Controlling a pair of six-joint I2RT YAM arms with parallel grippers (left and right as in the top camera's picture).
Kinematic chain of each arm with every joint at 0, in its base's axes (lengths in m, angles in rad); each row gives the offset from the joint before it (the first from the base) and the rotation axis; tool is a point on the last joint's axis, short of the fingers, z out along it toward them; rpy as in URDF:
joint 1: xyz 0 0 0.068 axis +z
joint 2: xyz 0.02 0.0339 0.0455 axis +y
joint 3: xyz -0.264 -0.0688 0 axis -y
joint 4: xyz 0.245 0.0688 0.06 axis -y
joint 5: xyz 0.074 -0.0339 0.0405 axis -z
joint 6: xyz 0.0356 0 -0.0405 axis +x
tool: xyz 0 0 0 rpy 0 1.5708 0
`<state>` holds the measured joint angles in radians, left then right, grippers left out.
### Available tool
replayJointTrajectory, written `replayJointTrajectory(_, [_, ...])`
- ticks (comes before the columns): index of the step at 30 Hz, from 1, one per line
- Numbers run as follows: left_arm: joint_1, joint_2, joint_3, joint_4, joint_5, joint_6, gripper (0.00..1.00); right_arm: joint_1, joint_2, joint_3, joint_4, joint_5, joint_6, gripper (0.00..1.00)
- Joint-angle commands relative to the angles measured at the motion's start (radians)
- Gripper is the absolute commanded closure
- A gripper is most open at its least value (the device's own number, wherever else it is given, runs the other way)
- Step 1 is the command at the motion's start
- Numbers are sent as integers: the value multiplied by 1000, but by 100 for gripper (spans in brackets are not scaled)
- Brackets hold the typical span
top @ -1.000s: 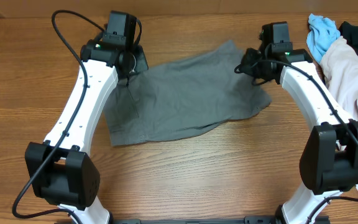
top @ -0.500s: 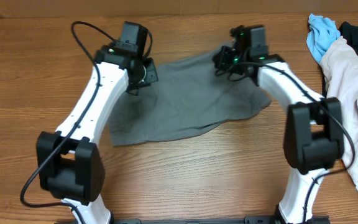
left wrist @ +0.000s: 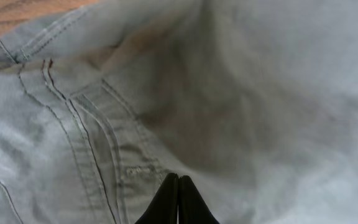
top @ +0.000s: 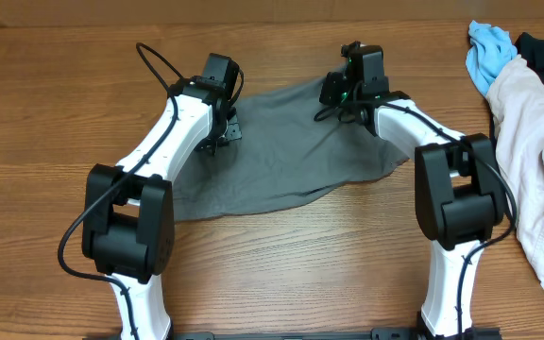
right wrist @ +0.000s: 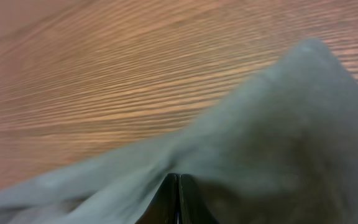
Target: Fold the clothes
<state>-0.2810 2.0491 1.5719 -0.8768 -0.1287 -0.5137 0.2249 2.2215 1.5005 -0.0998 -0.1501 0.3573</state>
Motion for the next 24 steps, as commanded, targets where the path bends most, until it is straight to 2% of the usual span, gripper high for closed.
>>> replayJointTrajectory(1, [6, 25, -6, 14, -60, -11, 96, -2, 72, 11, 37, 38, -10, 96])
replayJointTrajectory(7, [7, 39, -6, 58, -137, -11, 93, -2, 103, 11, 68, 101, 0, 96])
replayJointTrajectory(13, [23, 36, -5, 93, -285, -11, 94, -4, 103, 11, 72, 164, 39, 96])
replayJointTrajectory(18, [63, 39, -6, 105, -289, -72, 95, -3, 103, 11, 81, 164, 39, 96])
replayJointTrajectory(24, [105, 74, -6, 124, -288, -86, 96, -4, 103, 11, 80, 146, 39, 96])
